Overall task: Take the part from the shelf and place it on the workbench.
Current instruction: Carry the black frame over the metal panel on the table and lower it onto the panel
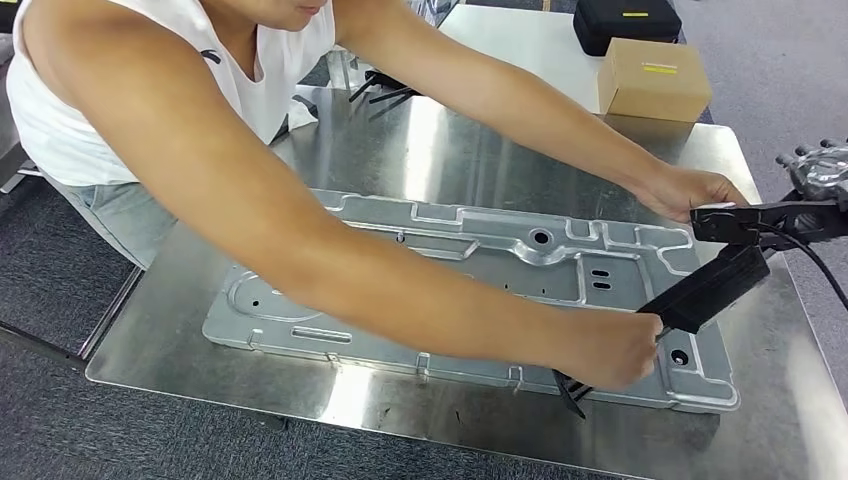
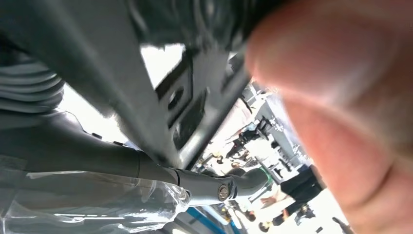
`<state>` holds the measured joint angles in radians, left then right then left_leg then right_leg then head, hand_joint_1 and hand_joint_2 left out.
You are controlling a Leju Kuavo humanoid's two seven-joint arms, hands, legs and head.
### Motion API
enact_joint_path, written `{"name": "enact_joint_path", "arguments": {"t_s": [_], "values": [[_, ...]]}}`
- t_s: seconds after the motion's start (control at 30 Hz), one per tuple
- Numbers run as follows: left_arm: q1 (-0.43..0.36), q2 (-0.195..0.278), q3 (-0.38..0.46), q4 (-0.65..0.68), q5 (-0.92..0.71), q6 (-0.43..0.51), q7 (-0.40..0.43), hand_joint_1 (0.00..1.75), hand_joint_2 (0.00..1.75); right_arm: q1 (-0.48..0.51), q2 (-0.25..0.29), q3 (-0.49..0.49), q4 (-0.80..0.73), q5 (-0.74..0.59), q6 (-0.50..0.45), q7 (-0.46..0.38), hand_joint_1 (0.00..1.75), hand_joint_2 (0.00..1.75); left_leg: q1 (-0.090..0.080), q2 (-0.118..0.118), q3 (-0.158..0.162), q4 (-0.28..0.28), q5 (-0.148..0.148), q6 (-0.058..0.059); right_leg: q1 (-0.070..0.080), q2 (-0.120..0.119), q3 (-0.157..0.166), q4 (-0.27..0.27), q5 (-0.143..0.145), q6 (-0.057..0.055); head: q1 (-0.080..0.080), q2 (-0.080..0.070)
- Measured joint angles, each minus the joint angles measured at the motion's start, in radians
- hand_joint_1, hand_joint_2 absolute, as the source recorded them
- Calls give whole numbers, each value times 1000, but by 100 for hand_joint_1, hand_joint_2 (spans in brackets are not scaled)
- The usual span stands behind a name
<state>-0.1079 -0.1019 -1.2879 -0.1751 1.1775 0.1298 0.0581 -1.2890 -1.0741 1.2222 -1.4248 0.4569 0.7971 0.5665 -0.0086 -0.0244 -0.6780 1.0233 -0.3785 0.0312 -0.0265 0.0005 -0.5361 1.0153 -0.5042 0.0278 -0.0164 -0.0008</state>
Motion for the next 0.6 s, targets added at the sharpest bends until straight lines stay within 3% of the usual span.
{"name": "enact_joint_path", "arguments": {"t_s": [0.17,0.4,0.6], "values": [[0,0,0,0,3,-1,1,0,0,1,0,-6,-9,6,-1,0,0,0,0,-3,-1,0,0,0,0,-3,1,0,-1,2,0,0],[-1,0,0,0,17,-4,1,0,0,-5,2,-8,-38,98,-125,0,0,0,-1,-2,-2,0,-1,1,-1,-1,0,0,-1,2,0,0],[-1,0,0,0,16,-4,1,0,0,-8,2,-8,-52,106,-140,0,0,0,-1,0,-1,0,-1,1,-1,2,-1,0,-1,3,0,0]]}}
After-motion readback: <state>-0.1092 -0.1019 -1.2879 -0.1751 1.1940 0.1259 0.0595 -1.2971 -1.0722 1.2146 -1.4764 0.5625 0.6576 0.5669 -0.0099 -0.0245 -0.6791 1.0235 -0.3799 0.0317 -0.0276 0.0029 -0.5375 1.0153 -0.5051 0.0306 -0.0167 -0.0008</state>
